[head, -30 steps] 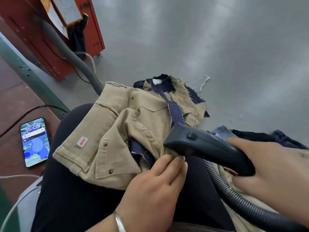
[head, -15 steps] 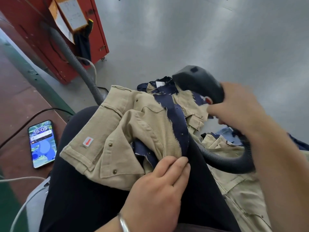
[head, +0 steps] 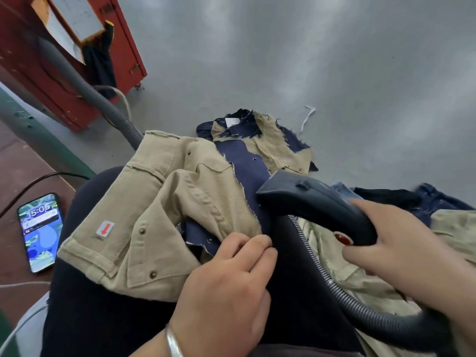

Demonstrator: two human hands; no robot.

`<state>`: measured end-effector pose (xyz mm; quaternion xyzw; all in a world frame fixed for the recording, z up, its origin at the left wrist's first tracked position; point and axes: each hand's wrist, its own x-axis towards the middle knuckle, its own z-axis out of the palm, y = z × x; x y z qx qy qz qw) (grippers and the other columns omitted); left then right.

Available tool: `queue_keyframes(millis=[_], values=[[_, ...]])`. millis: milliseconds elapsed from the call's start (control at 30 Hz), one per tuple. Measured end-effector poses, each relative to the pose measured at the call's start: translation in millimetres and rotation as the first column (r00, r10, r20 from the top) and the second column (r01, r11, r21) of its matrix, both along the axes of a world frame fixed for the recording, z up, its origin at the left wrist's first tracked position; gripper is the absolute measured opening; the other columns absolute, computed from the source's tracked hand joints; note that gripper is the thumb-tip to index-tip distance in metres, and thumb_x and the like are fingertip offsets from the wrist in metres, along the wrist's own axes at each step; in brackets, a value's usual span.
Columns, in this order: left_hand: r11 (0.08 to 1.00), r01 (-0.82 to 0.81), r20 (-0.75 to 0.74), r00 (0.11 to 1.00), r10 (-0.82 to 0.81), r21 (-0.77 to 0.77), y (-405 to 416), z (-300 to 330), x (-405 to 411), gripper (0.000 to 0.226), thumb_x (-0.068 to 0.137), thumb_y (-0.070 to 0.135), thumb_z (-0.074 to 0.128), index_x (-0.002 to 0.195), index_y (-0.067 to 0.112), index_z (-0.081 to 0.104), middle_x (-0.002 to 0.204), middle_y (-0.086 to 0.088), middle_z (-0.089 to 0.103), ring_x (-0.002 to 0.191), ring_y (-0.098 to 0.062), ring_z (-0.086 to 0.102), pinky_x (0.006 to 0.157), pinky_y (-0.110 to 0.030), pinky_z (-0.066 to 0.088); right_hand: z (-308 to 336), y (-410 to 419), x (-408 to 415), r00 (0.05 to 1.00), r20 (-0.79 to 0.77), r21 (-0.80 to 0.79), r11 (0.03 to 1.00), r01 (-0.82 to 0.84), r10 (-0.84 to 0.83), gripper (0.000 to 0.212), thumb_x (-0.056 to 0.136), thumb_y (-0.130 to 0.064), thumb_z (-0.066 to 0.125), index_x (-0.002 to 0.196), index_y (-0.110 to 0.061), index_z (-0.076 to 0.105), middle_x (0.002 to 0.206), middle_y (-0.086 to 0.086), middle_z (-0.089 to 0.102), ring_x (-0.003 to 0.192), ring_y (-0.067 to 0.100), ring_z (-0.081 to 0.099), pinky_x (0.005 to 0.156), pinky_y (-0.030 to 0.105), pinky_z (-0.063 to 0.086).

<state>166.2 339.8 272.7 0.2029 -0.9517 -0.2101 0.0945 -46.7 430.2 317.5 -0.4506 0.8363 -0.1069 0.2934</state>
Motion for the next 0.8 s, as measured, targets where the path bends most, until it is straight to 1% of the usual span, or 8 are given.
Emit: queue_keyframes(millis=[133,300,433,533,633,700,733,800], values=[[1.0,-0.009,0.007,1.0,0.009,0.019,-0.7,2.7,-1.2,0.041,0.07,0.019,0.054,0.108,0.016,0.069,0.117,0.008,0.062,0.095,-0.014,0.059,0.064,-0.023,0.054,-17.3,-33.1,-16.6,0.999,0.016,-0.076,0.996,0.044,-0.042,0.022,0.075,-0.015,0.071,0.085,-0.029,0.058,0.054,-0.003,0.062,0.045,0.015,0.062,0.041,0.028,0.045],[1.0,-0.015,0.001,1.0,0.015,0.012,-0.4,2.5,-0.8,0.04,0.071,0.018,0.054,0.108,0.016,0.068,0.118,0.009,0.061,0.096,-0.015,0.059,0.062,-0.025,0.054,-32.1,-78.4,-42.5,0.986,0.025,-0.122,0.978,0.17,-0.168,0.02,0.076,-0.004,0.066,0.083,-0.02,0.056,0.06,0.007,0.063,0.045,0.024,0.062,0.045,0.028,0.048],[1.0,-0.025,-0.021,0.999,0.025,0.02,-0.3,2.8,-0.5,0.04,0.072,0.017,0.054,0.108,0.015,0.069,0.118,0.009,0.062,0.096,-0.015,0.059,0.064,-0.025,0.055,-11.8,-64.8,-61.2,0.968,0.123,-0.211,0.947,0.241,-0.218,0.022,0.069,-0.004,0.069,0.076,-0.02,0.057,0.045,0.0,0.06,0.035,0.015,0.058,0.033,0.022,0.043],[1.0,-0.026,-0.03,0.999,0.026,0.018,0.0,1.5,-0.3,0.039,0.073,0.018,0.053,0.108,0.016,0.07,0.118,0.009,0.062,0.096,-0.015,0.06,0.062,-0.025,0.054,12.8,-33.7,-53.0,0.987,0.116,-0.216,0.967,0.136,-0.113,0.03,0.054,-0.024,0.068,0.081,-0.034,0.061,0.045,-0.001,0.063,0.034,0.011,0.057,0.032,0.015,0.039],[1.0,-0.021,-0.038,0.999,0.021,0.018,-0.1,1.7,-1.0,0.039,0.073,0.018,0.052,0.107,0.018,0.07,0.118,0.011,0.062,0.095,-0.013,0.06,0.058,-0.024,0.054,20.2,-5.6,-34.1,0.998,0.066,-0.114,0.993,-0.008,0.015,0.042,0.052,-0.03,0.064,0.09,-0.047,0.059,0.051,-0.009,0.065,0.035,0.004,0.056,0.034,0.019,0.041],[1.0,-0.018,-0.037,0.999,0.019,0.004,-0.2,0.9,-0.9,0.039,0.072,0.019,0.053,0.108,0.017,0.07,0.118,0.01,0.062,0.095,-0.014,0.06,0.058,-0.024,0.054,14.9,1.1,-19.9,0.996,0.039,-0.034,0.996,-0.079,0.081,0.04,0.053,-0.032,0.062,0.091,-0.045,0.059,0.058,-0.016,0.065,0.041,0.005,0.059,0.037,0.019,0.04],[1.0,-0.018,-0.032,0.999,0.018,-0.003,-0.1,0.5,-0.6,0.039,0.073,0.019,0.053,0.108,0.017,0.07,0.118,0.01,0.062,0.096,-0.014,0.06,0.059,-0.025,0.054,10.9,0.3,-14.6,0.995,0.038,-0.006,0.995,-0.096,0.096,0.034,0.055,-0.032,0.063,0.088,-0.039,0.06,0.06,-0.015,0.064,0.044,0.007,0.059,0.04,0.021,0.041],[1.0,-0.018,-0.016,1.0,0.018,-0.019,0.4,0.2,-0.8,0.04,0.073,0.019,0.053,0.109,0.016,0.07,0.119,0.009,0.062,0.097,-0.014,0.059,0.061,-0.026,0.055,1.9,-7.6,-12.6,0.995,0.065,-0.017,0.997,-0.073,0.074,0.022,0.063,-0.024,0.07,0.081,-0.032,0.061,0.059,-0.01,0.063,0.042,0.01,0.055,0.037,0.02,0.035]])
